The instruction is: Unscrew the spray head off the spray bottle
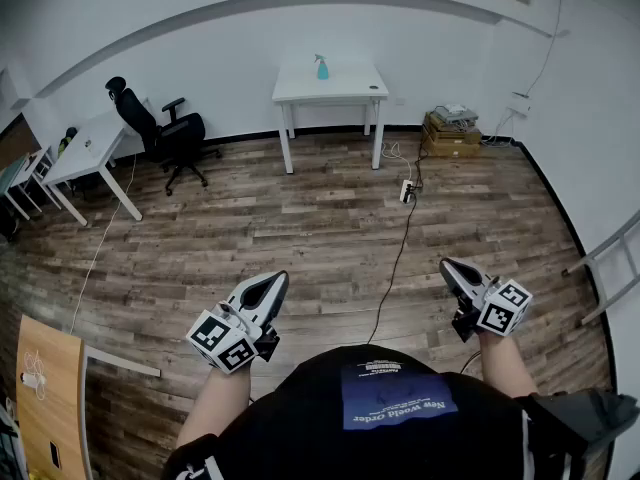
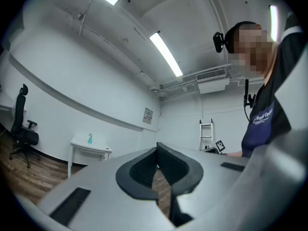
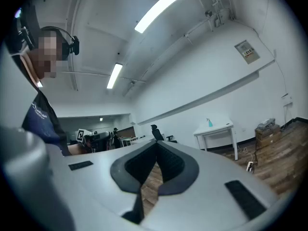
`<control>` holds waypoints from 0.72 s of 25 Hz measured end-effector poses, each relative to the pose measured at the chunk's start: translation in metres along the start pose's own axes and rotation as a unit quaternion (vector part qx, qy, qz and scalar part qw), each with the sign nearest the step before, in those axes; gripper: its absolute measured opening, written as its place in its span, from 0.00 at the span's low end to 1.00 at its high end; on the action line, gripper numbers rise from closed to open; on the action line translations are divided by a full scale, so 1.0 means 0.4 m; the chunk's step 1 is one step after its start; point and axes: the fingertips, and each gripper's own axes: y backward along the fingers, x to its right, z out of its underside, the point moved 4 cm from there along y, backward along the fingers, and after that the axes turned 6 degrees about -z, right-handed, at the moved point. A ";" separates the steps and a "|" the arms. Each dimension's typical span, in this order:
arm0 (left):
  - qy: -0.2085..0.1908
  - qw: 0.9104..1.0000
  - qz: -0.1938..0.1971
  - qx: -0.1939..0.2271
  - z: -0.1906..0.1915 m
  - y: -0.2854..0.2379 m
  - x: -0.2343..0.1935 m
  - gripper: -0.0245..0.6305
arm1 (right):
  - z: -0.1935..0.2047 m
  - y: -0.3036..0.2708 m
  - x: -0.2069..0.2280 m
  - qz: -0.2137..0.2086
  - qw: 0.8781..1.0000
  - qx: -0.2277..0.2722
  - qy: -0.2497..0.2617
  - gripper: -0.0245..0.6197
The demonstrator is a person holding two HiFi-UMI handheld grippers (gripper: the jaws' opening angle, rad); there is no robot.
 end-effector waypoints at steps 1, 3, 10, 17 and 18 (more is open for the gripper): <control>0.000 1.000 0.001 0.000 0.006 -0.009 0.014 0.03 | -0.001 0.014 0.007 0.001 1.000 -0.002 0.004 0.03; 0.001 1.000 0.002 -0.001 0.016 -0.029 0.042 0.03 | -0.005 0.043 0.020 0.003 1.000 -0.005 0.011 0.03; 0.008 1.000 0.003 -0.003 0.041 -0.104 0.138 0.03 | -0.022 0.148 0.075 0.003 1.000 -0.004 0.016 0.03; 0.016 1.000 -0.004 -0.016 0.081 -0.139 0.197 0.03 | -0.009 0.196 0.119 -0.004 1.000 -0.008 0.011 0.03; 0.017 1.000 -0.006 -0.019 0.086 -0.144 0.198 0.03 | -0.006 0.196 0.127 -0.005 1.000 -0.009 0.009 0.03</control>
